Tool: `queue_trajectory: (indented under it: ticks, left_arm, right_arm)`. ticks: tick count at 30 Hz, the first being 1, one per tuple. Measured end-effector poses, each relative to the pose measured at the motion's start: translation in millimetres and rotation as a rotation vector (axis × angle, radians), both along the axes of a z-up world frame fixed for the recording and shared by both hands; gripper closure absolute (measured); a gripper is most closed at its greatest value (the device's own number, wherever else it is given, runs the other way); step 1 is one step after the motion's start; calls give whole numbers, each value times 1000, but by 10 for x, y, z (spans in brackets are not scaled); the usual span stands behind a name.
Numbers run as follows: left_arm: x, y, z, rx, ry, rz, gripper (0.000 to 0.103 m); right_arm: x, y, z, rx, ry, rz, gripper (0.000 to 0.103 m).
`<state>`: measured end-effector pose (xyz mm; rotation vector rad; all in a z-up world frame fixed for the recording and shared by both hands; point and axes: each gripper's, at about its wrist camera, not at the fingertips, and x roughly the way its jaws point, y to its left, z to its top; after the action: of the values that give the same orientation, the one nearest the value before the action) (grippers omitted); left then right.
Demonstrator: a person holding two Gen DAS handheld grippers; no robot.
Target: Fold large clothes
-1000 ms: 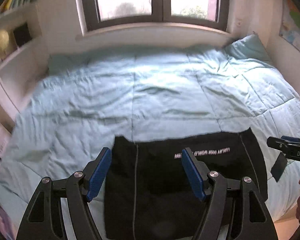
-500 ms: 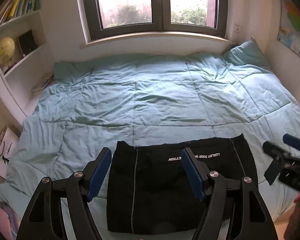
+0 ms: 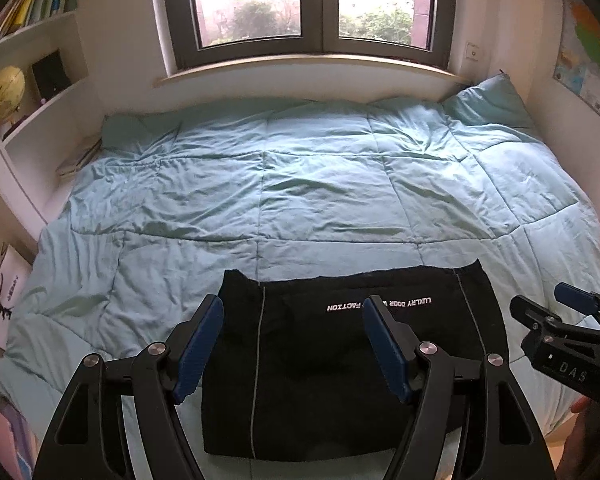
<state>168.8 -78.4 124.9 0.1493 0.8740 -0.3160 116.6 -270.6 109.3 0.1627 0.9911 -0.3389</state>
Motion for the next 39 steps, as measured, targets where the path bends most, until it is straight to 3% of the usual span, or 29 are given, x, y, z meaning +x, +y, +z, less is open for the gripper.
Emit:
queue_trajectory:
  ticks: [22,39]
  left_arm:
    - [110,11,-254,7,88,-3,29]
    - [130,-10,-297,13,104,-10,29]
  right_arm:
    - [62,-17,-194,33,66,1,23]
    - [65,-52,-259,36,86,5,23]
